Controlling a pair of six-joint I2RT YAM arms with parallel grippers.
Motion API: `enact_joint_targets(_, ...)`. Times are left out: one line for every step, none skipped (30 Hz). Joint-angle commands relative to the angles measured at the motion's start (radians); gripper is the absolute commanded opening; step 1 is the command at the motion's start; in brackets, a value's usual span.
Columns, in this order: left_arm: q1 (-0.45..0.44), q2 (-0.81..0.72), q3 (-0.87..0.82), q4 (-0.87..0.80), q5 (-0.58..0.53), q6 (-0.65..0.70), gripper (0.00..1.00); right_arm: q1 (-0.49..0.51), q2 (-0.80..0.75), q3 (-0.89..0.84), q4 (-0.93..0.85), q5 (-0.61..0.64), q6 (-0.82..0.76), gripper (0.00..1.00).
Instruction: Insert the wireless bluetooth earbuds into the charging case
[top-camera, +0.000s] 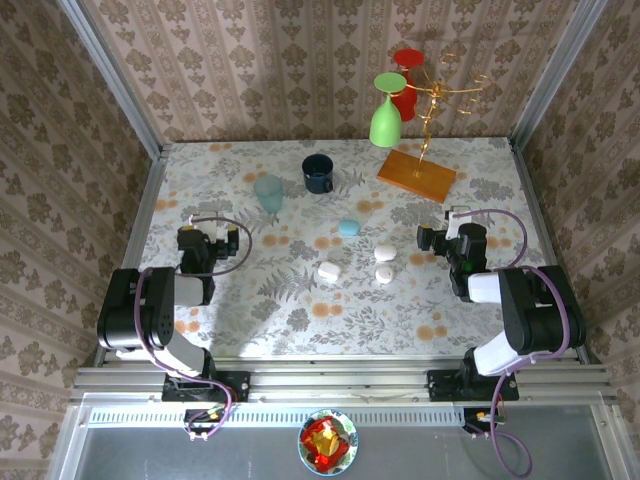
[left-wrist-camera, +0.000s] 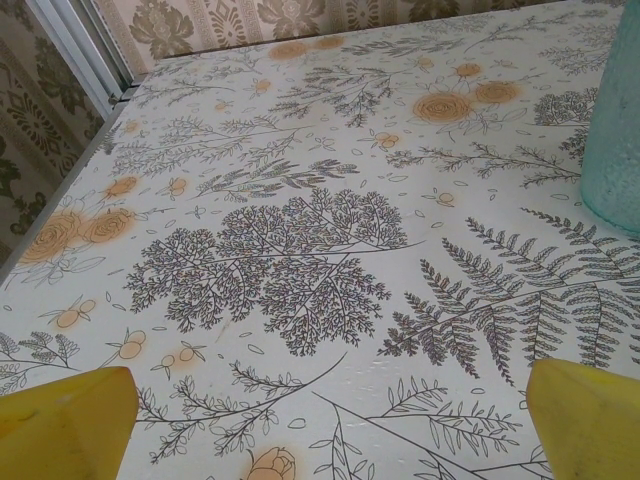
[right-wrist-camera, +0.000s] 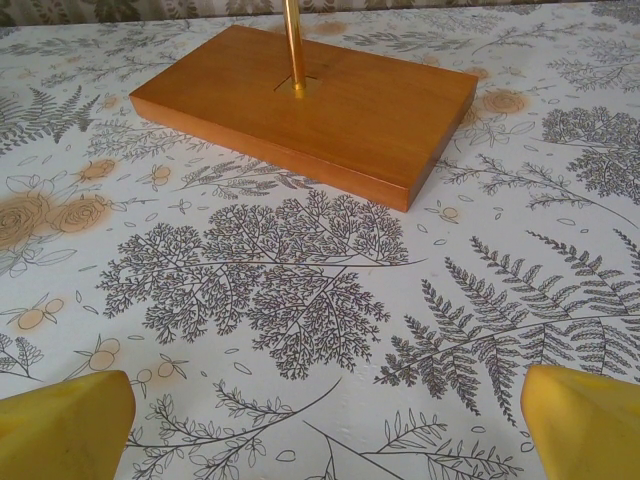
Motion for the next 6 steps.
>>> enact_joint_targets(0.004, 0.0, 0.027, -0.005, 0.01, -0.009, 1.0, 0.001, 0.0, 0.019, 0.034, -0.005, 0.009, 1.0)
enact_joint_targets(0.012, 0.001, 0.03, -0.013, 0.029, -0.012, 1.0, 0.0, -0.001, 0.019, 0.033, -0.005, 0.009, 1.0)
enact_joint_targets(0.018, 0.0, 0.029, -0.012, 0.039, -0.016, 1.0, 0.001, 0.0, 0.019, 0.034, -0.005, 0.008, 1.0)
enact_joint_targets(0.018, 0.001, 0.029, -0.012, 0.039, -0.014, 1.0, 0.001, -0.002, 0.018, 0.033, -0.005, 0.008, 1.0)
enact_joint_targets(0.017, 0.0, 0.026, -0.008, 0.039, -0.013, 1.0, -0.002, -0.002, 0.018, 0.035, -0.005, 0.009, 1.0)
enact_joint_targets(0.018, 0.0, 0.024, -0.004, 0.039, -0.013, 1.0, -0.001, -0.003, 0.016, 0.036, -0.006, 0.008, 1.0)
